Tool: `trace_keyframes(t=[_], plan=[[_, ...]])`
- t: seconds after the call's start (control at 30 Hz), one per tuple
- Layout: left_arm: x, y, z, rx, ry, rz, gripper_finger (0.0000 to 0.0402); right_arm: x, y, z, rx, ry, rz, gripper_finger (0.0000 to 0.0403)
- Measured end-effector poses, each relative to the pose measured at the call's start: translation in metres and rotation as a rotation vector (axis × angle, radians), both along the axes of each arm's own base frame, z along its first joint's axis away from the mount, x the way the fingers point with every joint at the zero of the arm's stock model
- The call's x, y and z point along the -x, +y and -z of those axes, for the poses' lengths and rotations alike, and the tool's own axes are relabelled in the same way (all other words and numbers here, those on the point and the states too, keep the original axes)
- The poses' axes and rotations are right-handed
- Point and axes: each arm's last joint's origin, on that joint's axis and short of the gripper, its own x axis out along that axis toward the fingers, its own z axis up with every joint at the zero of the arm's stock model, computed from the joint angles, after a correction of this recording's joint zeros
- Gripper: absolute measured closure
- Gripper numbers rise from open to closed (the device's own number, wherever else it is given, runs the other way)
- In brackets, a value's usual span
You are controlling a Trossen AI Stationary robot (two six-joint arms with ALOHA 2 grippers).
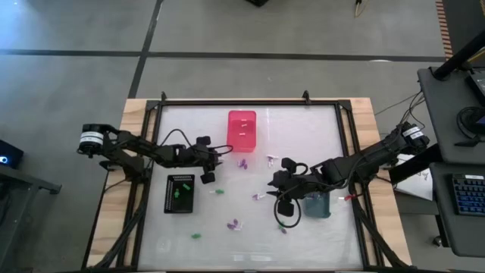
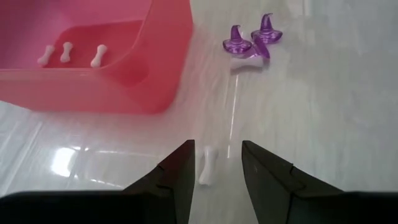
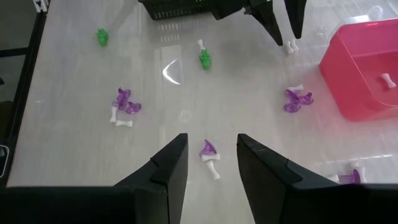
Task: Sort Halloween decoration
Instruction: Put the bone toy into the red bin
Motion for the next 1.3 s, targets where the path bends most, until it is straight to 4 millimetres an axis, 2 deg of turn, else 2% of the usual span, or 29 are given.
trace_keyframes(t=[0.77, 1.0, 1.3], plan=[[-0.004, 0.0, -0.004, 0.026, -0.035, 0.01, 0.0287, 0.0, 0.0, 0.0, 0.0, -0.002, 0.0, 0.0275], [-0.008, 0.0, -0.008, 0.047, 0.106, 0.003, 0.0296, 0.0, 0.0, 0.0, -0.001, -0.006, -0.001, 0.0275], [-0.014, 0.007, -0.016, 0.014, 0.12, 0.018, 0.0317, -0.001, 0.0, 0.0, -0.003, -0.011, -0.001, 0.0275]])
